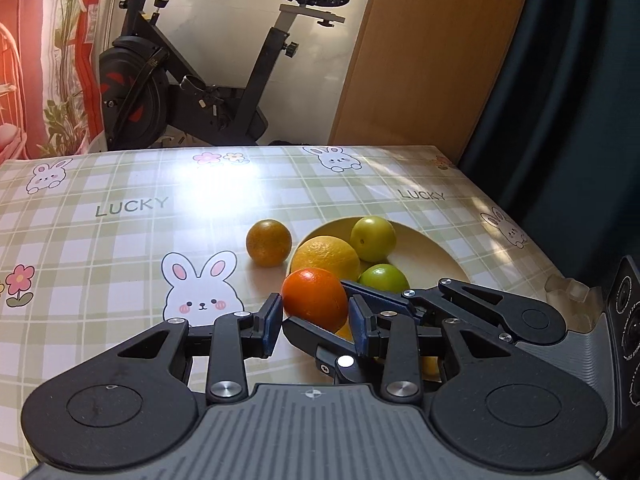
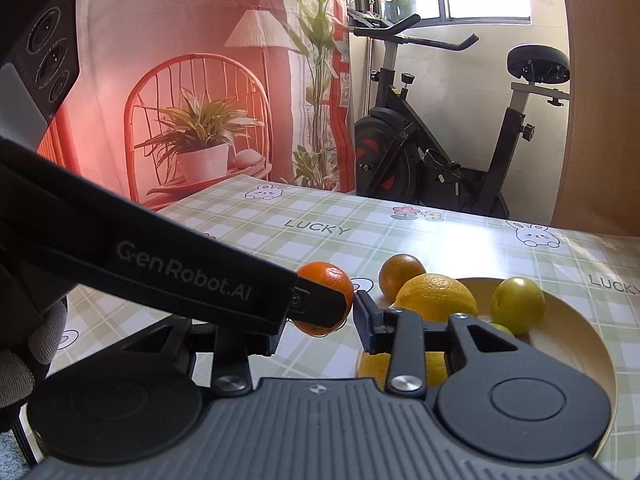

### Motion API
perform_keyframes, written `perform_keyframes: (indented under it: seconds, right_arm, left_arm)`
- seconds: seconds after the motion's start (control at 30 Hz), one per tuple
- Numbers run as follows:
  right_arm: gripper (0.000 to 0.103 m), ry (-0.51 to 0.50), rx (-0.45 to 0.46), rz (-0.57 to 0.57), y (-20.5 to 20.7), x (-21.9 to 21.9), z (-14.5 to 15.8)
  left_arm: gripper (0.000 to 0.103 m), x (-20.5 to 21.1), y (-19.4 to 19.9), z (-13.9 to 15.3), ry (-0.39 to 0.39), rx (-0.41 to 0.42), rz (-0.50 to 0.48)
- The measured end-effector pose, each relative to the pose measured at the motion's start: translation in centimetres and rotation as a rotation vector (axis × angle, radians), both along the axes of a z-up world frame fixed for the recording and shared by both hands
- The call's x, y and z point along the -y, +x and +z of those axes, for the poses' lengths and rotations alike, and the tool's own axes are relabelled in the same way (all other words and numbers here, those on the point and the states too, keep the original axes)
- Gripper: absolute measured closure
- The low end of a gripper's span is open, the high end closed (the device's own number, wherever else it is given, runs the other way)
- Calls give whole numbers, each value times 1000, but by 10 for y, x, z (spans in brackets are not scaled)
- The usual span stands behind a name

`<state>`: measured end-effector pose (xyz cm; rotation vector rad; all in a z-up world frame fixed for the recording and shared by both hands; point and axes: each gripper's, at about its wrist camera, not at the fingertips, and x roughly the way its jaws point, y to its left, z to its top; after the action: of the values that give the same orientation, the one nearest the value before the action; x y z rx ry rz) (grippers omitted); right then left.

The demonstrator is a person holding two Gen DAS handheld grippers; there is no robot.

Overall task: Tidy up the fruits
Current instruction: 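Carry the small tangerine over the plate with the left gripper, then lower the small tangerine onto the plate and open the left gripper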

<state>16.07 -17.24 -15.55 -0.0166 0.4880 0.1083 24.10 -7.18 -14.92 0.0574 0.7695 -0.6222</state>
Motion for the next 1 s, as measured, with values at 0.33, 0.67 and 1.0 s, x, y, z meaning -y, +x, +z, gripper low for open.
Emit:
perform_keyframes:
  seconds: [0.33,0.67,1.0]
  right_arm:
    - [64,61,67,-125,-29,63,7]
    - [64,93,79,-211,-30,123,-6]
    - [64,104,17,-260,-12,148,-11]
  left_arm:
    - [65,82,3,3,60,25,-96]
    - [64,137,16,-17,100,12,-146]
    - [63,147,34,-28,95,-44,-117]
